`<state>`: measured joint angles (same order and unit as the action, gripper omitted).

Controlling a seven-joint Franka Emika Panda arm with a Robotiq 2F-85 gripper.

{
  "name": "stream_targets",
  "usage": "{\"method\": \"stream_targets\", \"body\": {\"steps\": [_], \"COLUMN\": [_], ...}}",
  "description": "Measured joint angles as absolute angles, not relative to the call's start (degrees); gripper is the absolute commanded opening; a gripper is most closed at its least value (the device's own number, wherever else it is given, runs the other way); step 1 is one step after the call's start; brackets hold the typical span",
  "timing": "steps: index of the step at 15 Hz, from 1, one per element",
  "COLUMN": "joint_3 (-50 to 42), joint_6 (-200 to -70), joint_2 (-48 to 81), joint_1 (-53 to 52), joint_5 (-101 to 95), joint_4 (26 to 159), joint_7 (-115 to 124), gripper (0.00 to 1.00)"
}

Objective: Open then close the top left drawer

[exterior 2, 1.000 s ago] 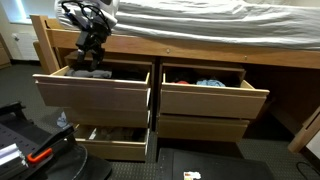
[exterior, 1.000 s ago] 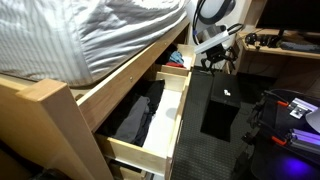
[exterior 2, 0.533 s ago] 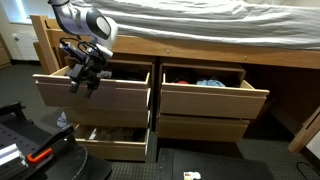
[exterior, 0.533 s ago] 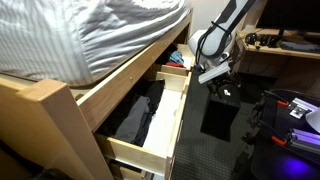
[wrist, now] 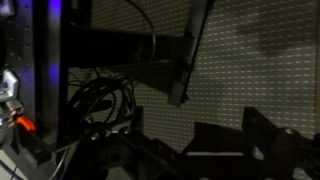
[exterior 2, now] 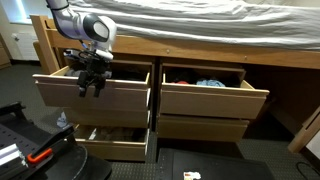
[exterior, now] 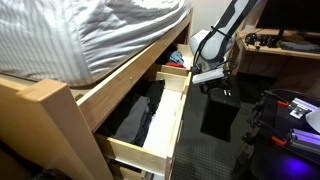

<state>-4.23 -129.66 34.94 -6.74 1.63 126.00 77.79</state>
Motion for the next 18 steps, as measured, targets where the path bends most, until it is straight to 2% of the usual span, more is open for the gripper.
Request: {"method": "stream_targets", "body": {"steps": [4,18], "joint_3": [-4.2,-0.2], "joint_6": [-142.4,-151.2], "joint_2": [35.1,39.0], "joint_1": [-8.4,-7.3], "joint_5": [3.6,10.9], "joint_4": [128.5,127.0], "joint_7": [80.3,71.3], "gripper": [1.0,1.0]}}
